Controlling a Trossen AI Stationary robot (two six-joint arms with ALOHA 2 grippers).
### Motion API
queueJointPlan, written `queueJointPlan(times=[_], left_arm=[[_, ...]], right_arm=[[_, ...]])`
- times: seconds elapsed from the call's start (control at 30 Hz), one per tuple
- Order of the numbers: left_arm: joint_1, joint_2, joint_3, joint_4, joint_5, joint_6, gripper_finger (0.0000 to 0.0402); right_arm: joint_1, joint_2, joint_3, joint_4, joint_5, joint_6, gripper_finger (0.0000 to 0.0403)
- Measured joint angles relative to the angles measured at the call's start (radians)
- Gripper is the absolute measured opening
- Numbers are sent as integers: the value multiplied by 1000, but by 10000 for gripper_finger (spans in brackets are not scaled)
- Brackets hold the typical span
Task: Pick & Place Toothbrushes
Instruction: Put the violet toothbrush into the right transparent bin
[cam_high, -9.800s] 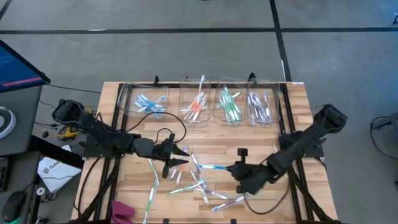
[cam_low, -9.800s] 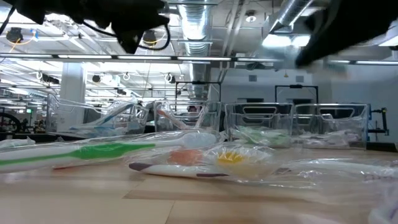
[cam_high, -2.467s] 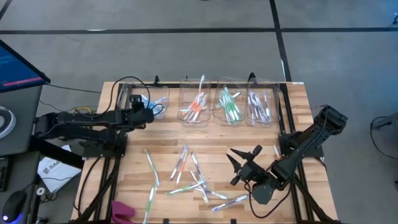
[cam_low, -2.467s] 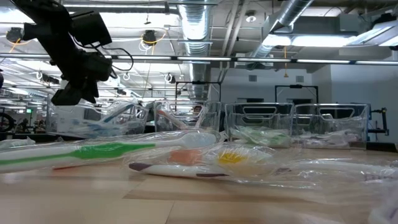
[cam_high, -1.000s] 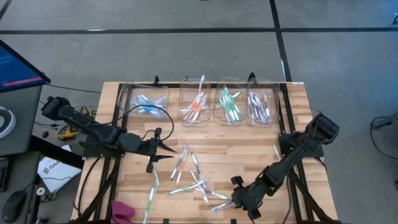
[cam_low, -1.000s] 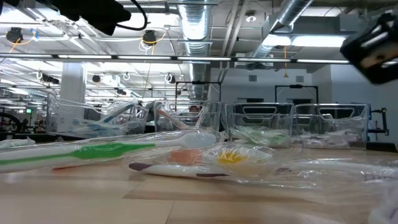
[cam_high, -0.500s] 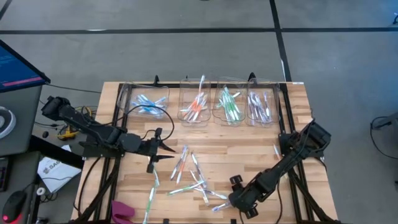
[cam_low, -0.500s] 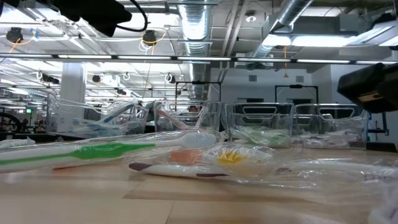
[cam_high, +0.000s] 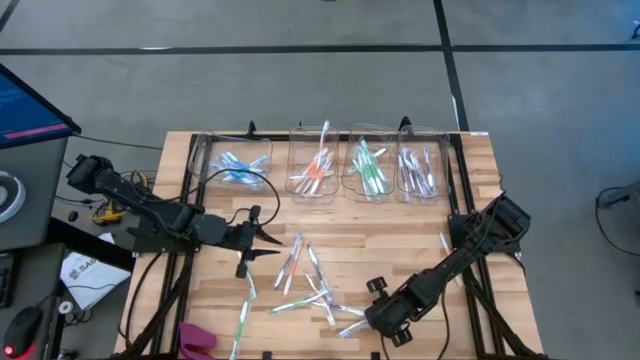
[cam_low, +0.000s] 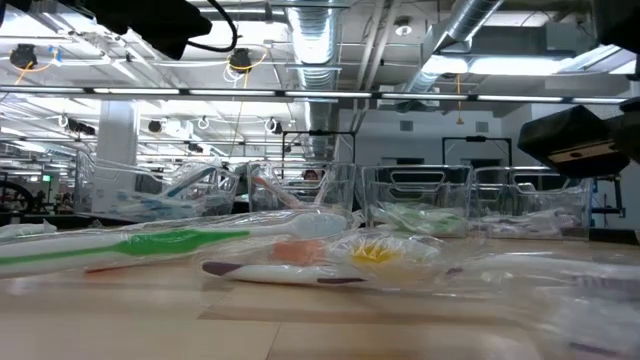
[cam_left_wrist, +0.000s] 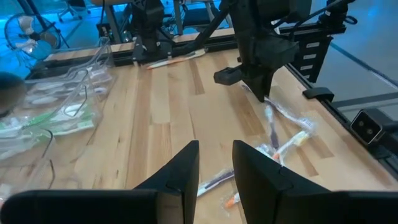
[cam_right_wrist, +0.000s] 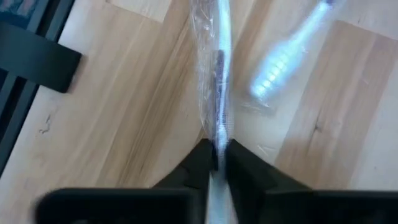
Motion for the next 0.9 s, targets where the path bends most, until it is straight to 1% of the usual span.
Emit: queueJointPlan(times=[0.03,0.07,0.2,0.27,0.37,0.5,0.6,0.7,0.8,0.83,0.9], left_arm=[[0,0,0,0,0,-10,90],[0,0,0,0,0,-14,90],[0,0,0,0,0,-14,90],[0,0,0,0,0,-14,90],[0,0,0,-1,0,-14,90],[0,0,0,-2,0,-14,90],[0,0,0,-1,0,-23,90],[0,0,0,-1,-1,-45,90],[0,0,0,0,-1,-76,90],[0,0,0,2,-1,-116,90],[0,2,0,8,-1,-196,90]], right_arm=[[0,0,5,-9,-4,0,23],[0,0,9,-16,-4,1,17],[0,4,38,-73,-10,33,24],[2,6,70,-148,-15,35,14],[5,11,137,-319,-22,50,10],[9,15,258,-608,-16,131,9],[21,12,347,-823,26,204,9],[34,11,436,-993,64,277,9],[50,11,509,-1213,131,369,9],[50,7,518,-1227,154,397,9],[35,-16,508,-1187,172,368,9]])
